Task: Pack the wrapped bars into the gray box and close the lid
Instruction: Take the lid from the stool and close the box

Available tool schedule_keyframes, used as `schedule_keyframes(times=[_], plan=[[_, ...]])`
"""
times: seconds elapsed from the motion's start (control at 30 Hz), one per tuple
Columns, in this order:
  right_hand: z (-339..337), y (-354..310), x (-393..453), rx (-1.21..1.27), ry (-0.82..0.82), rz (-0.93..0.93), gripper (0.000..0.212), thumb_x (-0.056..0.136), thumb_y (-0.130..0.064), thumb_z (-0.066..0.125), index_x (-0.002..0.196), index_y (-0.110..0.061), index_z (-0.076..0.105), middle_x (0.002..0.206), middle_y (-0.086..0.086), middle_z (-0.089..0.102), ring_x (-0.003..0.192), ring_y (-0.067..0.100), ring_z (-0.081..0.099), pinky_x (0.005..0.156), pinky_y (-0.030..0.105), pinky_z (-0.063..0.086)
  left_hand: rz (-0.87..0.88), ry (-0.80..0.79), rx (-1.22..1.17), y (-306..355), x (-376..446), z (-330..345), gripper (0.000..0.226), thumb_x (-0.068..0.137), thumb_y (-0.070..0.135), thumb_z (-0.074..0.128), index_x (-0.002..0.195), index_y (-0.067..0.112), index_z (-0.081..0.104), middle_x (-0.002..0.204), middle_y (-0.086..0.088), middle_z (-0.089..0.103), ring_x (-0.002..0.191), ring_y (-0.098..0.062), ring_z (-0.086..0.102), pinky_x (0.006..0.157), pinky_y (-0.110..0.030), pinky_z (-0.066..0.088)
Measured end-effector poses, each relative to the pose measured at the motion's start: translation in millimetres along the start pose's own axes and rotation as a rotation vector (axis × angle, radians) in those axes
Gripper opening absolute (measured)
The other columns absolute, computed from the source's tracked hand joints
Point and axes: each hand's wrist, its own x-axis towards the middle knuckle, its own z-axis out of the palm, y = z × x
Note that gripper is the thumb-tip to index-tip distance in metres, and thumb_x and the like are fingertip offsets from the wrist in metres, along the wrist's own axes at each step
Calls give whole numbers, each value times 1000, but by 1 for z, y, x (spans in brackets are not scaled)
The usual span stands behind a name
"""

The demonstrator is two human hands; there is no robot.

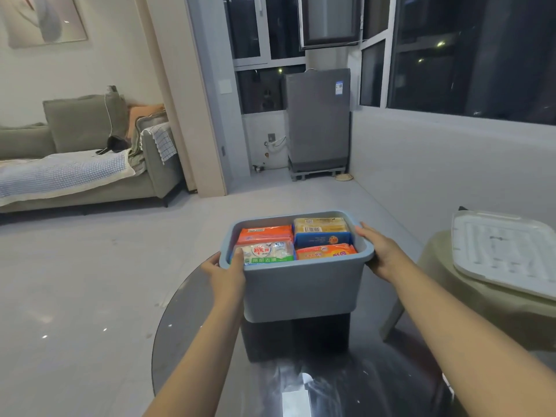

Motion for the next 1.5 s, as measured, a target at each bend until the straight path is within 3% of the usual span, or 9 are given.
schedule_keyframes(times=[0.1,0.27,0.37,0.5,0.63,0.93,1.13,1.33,1.5], plan=[[-3,0,-7,-139,58,-41,56,87,-32,61,137,-15,45,120,8,62,96,21,63,78,33,53,52,91,168,4,-4,-1,56,86,40,64,129,15,40,133,-13,45,116,-27,52,97,-44,48],[-17,4,-28,-466,127,-184,55,86,-42,58,135,-18,49,134,3,55,116,21,55,99,39,46,348,185,474,8,-31,1,59,84,46,62,130,12,47,137,-11,44,128,-28,43,111,-49,27],[-26,5,-49,-620,137,-307,49,88,-40,56,133,-23,50,137,-4,52,122,16,50,103,38,42,558,69,473,11,-56,19,44,86,39,63,121,13,55,127,-6,55,124,-24,45,113,-48,25],[-48,1,-72,-716,188,-431,33,88,-38,57,120,-31,60,114,-15,59,107,5,55,93,27,45,671,-239,286,13,-96,60,17,91,33,58,104,23,61,105,8,60,103,-12,54,92,-36,47],[-85,-15,-80,-715,334,-503,19,87,-26,62,104,-24,69,97,-8,68,91,3,61,71,14,41,631,-519,237,6,-130,111,7,93,29,55,95,26,61,94,13,60,91,0,57,76,-8,42],[-190,-31,-71,-1175,625,-426,14,83,-28,64,93,-27,74,103,-3,71,106,23,57,91,38,41,308,-790,317,-36,-168,230,11,95,32,49,96,25,57,90,11,62,66,2,59,46,-3,41],[-227,-34,-65,-1326,631,-376,17,83,-40,61,94,-33,73,107,-9,69,109,20,52,86,33,31,161,-796,358,-70,-160,292,25,95,29,50,108,12,62,97,3,64,94,-17,65,66,-16,43],[-240,-33,-64,-1349,634,-372,15,80,-40,66,88,-32,75,97,-10,70,103,19,52,82,32,31,35,-787,337,-87,-163,327,29,91,26,58,113,8,63,104,-9,68,97,-26,65,90,-40,53],[-234,-33,-64,-1310,642,-455,10,81,-34,66,82,-32,75,88,-10,70,93,16,55,81,30,29,-71,-789,240,-91,-162,330,32,90,27,59,111,2,65,102,-14,67,98,-30,64,98,-45,50]])
